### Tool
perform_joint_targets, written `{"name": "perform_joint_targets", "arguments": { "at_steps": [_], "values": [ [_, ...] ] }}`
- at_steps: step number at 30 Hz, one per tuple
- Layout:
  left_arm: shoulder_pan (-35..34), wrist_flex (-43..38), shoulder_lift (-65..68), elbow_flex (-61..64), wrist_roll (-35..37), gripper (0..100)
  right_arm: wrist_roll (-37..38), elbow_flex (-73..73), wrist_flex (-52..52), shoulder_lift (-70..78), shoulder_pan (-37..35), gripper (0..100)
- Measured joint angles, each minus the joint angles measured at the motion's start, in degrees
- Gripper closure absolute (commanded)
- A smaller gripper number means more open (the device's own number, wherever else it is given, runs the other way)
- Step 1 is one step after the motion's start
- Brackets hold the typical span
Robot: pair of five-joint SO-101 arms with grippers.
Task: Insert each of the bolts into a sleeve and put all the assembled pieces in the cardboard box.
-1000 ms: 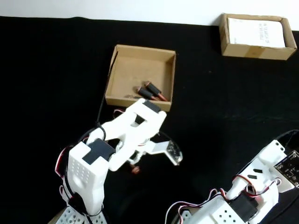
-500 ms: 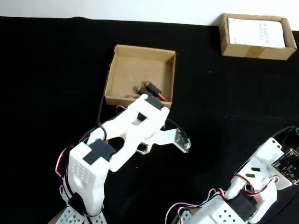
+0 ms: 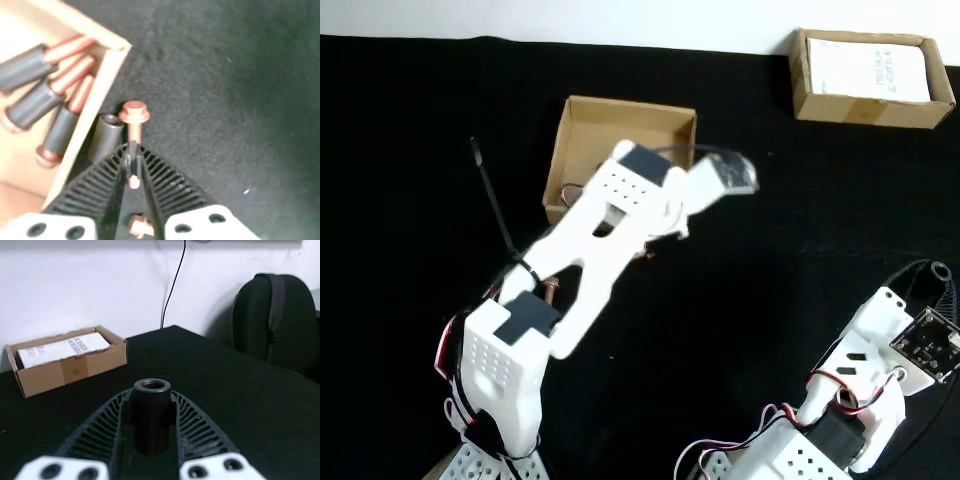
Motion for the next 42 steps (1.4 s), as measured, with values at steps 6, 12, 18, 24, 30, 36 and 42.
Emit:
{"name": "perform_joint_targets", "arguments": {
  "at_steps": [6, 12, 18, 24, 30, 36, 42],
  "values": [
    [-2.29, -6.15, 0.26, 7.03, -2.46, 99, 0.0, 0.0, 0.0, 0.0, 0.0, 99.1],
    [-2.29, -8.97, 0.26, 9.67, -3.16, 91, 0.0, 0.0, 0.0, 0.0, 0.0, 99.1],
    [-2.46, -9.85, 0.35, 9.67, -3.16, 91, 0.0, 0.0, 0.0, 0.0, 0.0, 99.1],
    [-3.52, -10.2, 3.6, 9.67, -3.16, 89, 0.0, 0.0, 0.0, 0.0, 0.0, 99.1],
    [-4.48, -12.04, 6.59, 9.67, -3.16, 85, 0.0, 0.0, 0.0, 0.0, 0.0, 99.1],
    [-4.92, -13.19, 6.95, 9.67, -3.16, 85, 0.0, 0.0, 0.0, 0.0, 0.0, 99.1],
    [-4.92, -14.42, 6.95, 9.85, -3.34, 96, 0.0, 0.0, 0.0, 0.0, 0.0, 99.1]
  ]
}}
